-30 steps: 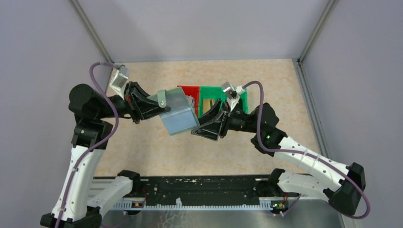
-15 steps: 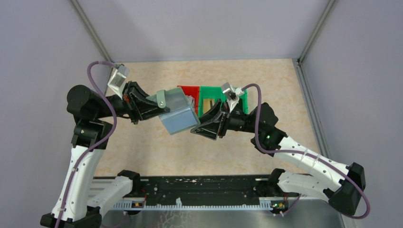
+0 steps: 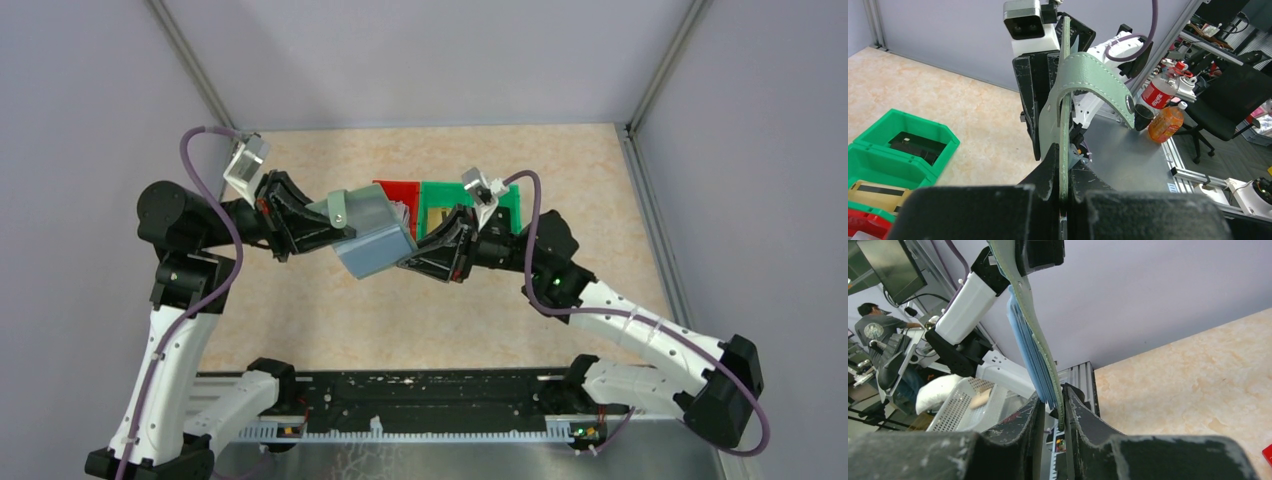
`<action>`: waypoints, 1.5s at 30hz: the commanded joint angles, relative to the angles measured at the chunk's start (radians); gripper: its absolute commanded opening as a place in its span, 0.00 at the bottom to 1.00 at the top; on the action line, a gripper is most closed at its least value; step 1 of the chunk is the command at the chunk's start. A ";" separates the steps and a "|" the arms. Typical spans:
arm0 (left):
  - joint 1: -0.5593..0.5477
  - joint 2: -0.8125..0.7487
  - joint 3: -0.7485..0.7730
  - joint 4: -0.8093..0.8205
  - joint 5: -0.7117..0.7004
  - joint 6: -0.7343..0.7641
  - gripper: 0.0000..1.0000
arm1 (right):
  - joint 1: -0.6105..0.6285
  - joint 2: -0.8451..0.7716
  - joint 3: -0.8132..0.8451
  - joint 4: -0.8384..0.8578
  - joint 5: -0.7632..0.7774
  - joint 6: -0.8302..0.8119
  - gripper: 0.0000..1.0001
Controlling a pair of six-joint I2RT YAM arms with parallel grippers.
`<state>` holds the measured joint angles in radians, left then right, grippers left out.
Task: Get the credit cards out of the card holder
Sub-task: Open the card holder.
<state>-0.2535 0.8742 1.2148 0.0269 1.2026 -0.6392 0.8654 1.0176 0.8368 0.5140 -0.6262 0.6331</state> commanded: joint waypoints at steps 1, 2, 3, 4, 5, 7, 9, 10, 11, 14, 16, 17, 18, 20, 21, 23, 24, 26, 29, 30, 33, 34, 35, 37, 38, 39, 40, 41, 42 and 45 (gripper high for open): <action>-0.003 -0.006 0.007 0.058 0.025 -0.029 0.00 | -0.009 0.012 0.069 0.084 -0.012 -0.001 0.17; -0.004 -0.006 0.005 0.059 0.025 -0.031 0.00 | -0.009 0.012 0.070 0.082 -0.005 -0.007 0.16; -0.003 -0.005 0.004 0.059 0.025 -0.031 0.00 | -0.009 0.014 0.074 0.078 0.000 -0.014 0.16; -0.003 -0.004 0.001 0.059 0.023 -0.032 0.00 | -0.009 0.014 0.077 0.077 0.009 -0.018 0.16; -0.003 -0.005 -0.002 0.059 0.024 -0.033 0.00 | -0.009 0.014 0.079 0.079 0.014 -0.020 0.15; -0.003 -0.007 -0.007 0.064 0.027 -0.035 0.00 | -0.009 0.012 0.079 0.102 0.023 -0.017 0.16; -0.004 -0.007 -0.009 0.074 0.035 -0.040 0.00 | -0.009 0.014 0.074 0.142 0.030 -0.004 0.16; -0.003 -0.008 -0.010 0.080 0.040 -0.044 0.00 | -0.009 0.017 0.071 0.164 0.028 0.005 0.16; -0.004 -0.006 -0.011 0.086 0.044 -0.048 0.00 | -0.009 0.023 0.072 0.175 0.024 0.012 0.16; -0.003 -0.002 -0.010 0.090 0.046 -0.056 0.00 | -0.009 0.044 0.092 0.189 0.015 0.017 0.16; -0.004 -0.003 -0.010 0.090 0.047 -0.056 0.00 | -0.007 0.055 0.103 0.201 0.016 0.025 0.16; -0.004 -0.004 -0.011 0.089 0.047 -0.057 0.00 | -0.007 0.060 0.110 0.202 0.014 0.025 0.16; -0.003 -0.004 -0.012 0.089 0.049 -0.057 0.00 | -0.004 0.066 0.115 0.202 0.018 0.024 0.16; -0.003 -0.002 -0.013 0.089 0.052 -0.053 0.00 | 0.004 0.070 0.124 0.202 0.030 0.010 0.16; -0.003 -0.003 -0.013 0.088 0.053 -0.054 0.00 | 0.009 0.070 0.124 0.203 0.040 0.001 0.16; -0.004 -0.001 -0.014 0.086 0.051 -0.054 0.00 | 0.017 0.067 0.118 0.229 0.052 -0.009 0.21; -0.003 0.000 -0.016 0.083 0.051 -0.053 0.00 | 0.020 0.067 0.115 0.248 0.052 -0.010 0.25; -0.003 0.002 -0.017 0.079 0.051 -0.048 0.00 | 0.026 0.072 0.117 0.269 0.050 -0.006 0.28; -0.004 0.001 -0.022 0.067 0.053 -0.036 0.00 | 0.034 0.090 0.123 0.301 0.017 0.011 0.34; -0.004 -0.001 -0.025 0.067 0.055 -0.037 0.00 | 0.040 0.095 0.126 0.306 0.005 0.011 0.36; -0.003 -0.001 -0.028 0.077 0.056 -0.049 0.00 | 0.064 0.098 0.131 0.293 -0.012 -0.028 0.42; -0.003 0.002 -0.024 0.080 0.057 -0.050 0.00 | 0.073 0.100 0.132 0.285 -0.010 -0.040 0.42; -0.003 0.005 -0.021 0.080 0.058 -0.051 0.00 | 0.075 0.100 0.136 0.273 -0.007 -0.048 0.42; -0.003 0.007 -0.021 0.080 0.062 -0.054 0.00 | 0.076 0.104 0.144 0.250 -0.001 -0.060 0.42; -0.004 0.006 -0.023 0.080 0.063 -0.053 0.00 | 0.075 0.107 0.151 0.243 0.000 -0.064 0.43; -0.004 0.004 -0.029 0.080 0.065 -0.053 0.00 | 0.075 0.110 0.155 0.240 -0.002 -0.063 0.43; -0.003 0.001 -0.032 0.080 0.068 -0.051 0.00 | 0.076 0.116 0.162 0.239 -0.009 -0.061 0.43; -0.003 -0.001 -0.037 0.079 0.069 -0.051 0.00 | 0.076 0.121 0.171 0.236 -0.015 -0.059 0.42; -0.003 -0.001 -0.037 0.079 0.071 -0.051 0.00 | 0.076 0.127 0.178 0.229 -0.019 -0.060 0.42; -0.004 0.002 -0.033 0.088 0.072 -0.060 0.00 | 0.078 0.142 0.196 0.200 -0.014 -0.076 0.38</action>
<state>-0.2531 0.8845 1.1805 0.0887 1.2583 -0.6853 0.9340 1.1458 0.9627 0.7151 -0.6315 0.5903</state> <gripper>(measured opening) 0.027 0.406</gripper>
